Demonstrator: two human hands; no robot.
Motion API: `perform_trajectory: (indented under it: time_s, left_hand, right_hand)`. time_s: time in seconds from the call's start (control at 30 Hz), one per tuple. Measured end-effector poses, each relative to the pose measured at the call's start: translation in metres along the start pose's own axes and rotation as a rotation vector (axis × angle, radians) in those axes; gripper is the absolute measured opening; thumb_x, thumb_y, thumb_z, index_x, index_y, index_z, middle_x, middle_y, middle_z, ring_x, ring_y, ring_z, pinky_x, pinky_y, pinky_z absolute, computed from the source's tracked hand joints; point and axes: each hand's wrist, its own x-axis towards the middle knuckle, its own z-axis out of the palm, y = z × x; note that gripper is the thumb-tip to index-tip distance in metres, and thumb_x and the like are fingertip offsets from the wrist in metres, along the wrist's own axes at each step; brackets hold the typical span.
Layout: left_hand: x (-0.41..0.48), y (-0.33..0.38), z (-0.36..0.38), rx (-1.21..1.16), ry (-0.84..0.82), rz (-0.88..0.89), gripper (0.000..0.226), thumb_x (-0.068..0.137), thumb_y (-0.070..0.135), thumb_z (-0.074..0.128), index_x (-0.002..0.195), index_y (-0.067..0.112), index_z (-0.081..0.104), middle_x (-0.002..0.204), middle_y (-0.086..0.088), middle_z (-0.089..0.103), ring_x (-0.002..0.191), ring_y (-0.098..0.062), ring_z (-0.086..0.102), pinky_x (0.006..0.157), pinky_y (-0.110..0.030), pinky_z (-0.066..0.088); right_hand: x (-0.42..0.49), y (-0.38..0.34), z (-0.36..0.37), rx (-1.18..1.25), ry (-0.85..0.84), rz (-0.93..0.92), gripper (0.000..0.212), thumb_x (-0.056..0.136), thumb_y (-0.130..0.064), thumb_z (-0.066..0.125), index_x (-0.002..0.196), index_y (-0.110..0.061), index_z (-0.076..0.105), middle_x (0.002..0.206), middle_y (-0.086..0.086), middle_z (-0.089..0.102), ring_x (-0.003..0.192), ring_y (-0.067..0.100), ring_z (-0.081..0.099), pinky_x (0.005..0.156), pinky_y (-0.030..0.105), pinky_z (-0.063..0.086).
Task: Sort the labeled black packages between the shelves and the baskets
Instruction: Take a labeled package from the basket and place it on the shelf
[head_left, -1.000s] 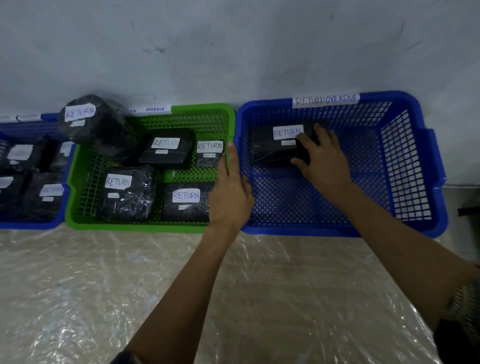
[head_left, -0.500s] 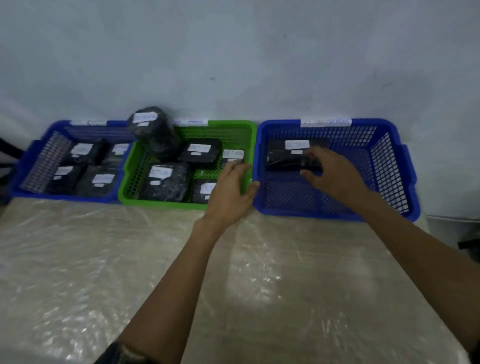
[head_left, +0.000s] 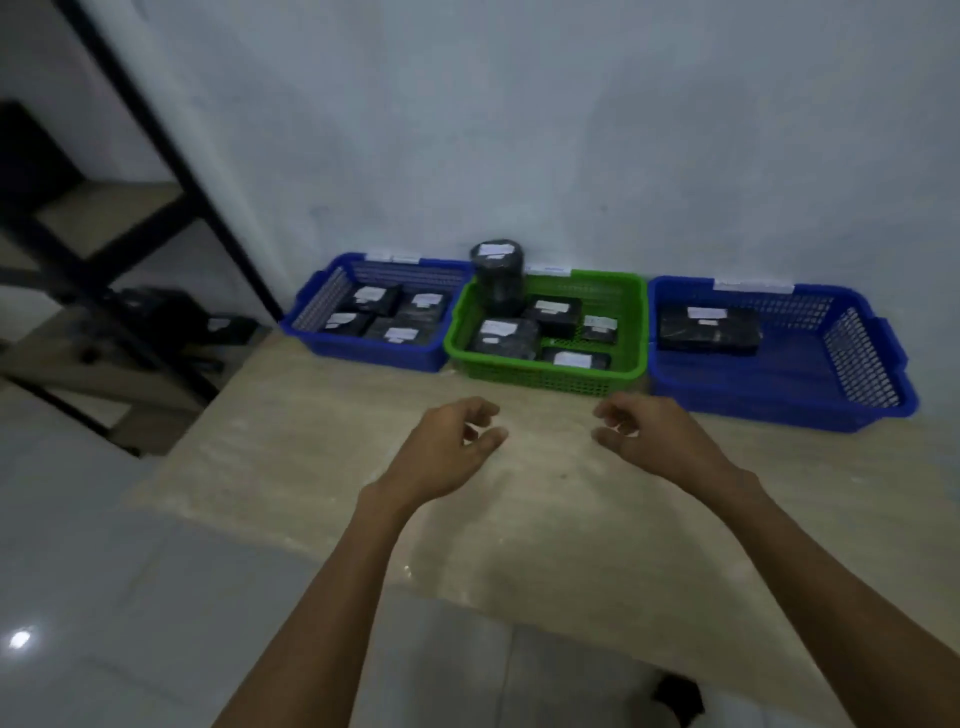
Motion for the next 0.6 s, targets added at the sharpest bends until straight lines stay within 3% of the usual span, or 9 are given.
perform_trajectory:
  time_s: [0.3,0.6]
  left_hand:
    - [-0.136,-0.093,-0.108,0.017,0.095,-0.102,0.035,0.089,0.035,0.064,0.121,0.020,0.062,0.109,0.004,0.066,0.092,-0.010,0.063,0.081,-0.026,0.050]
    - [-0.167,-0.196,-0.180,0.046,0.200,-0.195,0.041,0.091,0.036,0.062,0.128,0.020,0.057,0.129,-0.001,0.056,0.112,-0.013,0.053,0.088,-0.026,0.045]
  right_hand:
    - [-0.049,-0.162,0.092,0.028,-0.062,-0.180,0.031,0.082,-0.035,0.068,0.111,-0.024,0.060,0.099,-0.004,0.065,0.088,0.015,0.062,0.082,0.035,0.052]
    - [-0.002,-0.271,0.186,-0.045,-0.217,-0.338,0.043,0.085,-0.041,0.064,0.124,-0.029,0.051,0.121,-0.004,0.059,0.107,0.013,0.055,0.089,0.033,0.047]
